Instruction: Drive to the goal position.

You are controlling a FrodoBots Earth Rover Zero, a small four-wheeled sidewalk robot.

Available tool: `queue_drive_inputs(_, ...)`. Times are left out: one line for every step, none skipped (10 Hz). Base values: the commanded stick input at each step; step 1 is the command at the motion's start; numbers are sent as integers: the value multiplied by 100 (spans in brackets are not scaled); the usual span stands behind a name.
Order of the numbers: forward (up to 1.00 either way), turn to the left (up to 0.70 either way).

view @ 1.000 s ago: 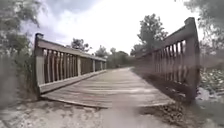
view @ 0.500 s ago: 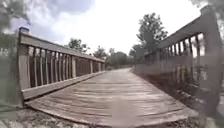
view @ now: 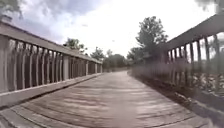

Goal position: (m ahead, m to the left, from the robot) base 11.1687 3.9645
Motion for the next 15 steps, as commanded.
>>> queue_drive_inputs(70,0)
queue_drive_inputs(70,0)
queue_drive_inputs(70,0)
queue_drive_inputs(70,0)
queue_drive_inputs(70,0)
queue_drive_inputs(70,0)
queue_drive_inputs(70,0)
queue_drive_inputs(70,0)
queue_drive_inputs(70,0)
queue_drive_inputs(70,0)
queue_drive_inputs(70,0)
queue_drive_inputs(70,0)
queue_drive_inputs(70,0)
queue_drive_inputs(70,0)
queue_drive_inputs(70,17)
